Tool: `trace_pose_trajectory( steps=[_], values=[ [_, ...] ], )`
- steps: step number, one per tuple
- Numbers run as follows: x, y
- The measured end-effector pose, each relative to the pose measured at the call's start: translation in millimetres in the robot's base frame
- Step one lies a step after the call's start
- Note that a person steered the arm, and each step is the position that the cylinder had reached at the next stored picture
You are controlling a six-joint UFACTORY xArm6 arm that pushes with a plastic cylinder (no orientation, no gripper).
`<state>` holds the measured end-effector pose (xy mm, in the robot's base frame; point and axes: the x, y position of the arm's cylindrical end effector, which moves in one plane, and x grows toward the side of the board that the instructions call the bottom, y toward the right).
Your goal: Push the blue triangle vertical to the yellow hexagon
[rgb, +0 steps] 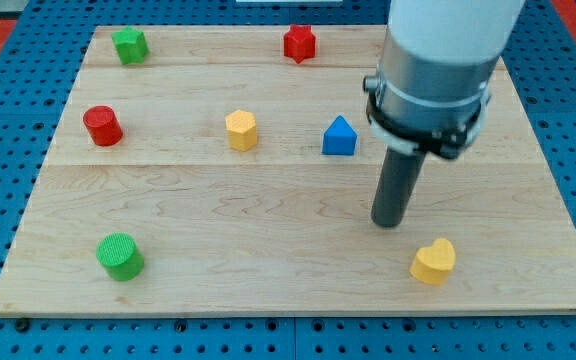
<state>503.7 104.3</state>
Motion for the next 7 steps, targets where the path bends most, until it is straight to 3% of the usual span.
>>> trace_pose_trajectory(
  steps=[1,2,4,6,7],
  values=[
    [-87.1,20.0],
    [-118.3,-29.5],
    [-46.2,-125.8],
    [9.4,-140.7],
    [12.7,-140.7]
  ],
)
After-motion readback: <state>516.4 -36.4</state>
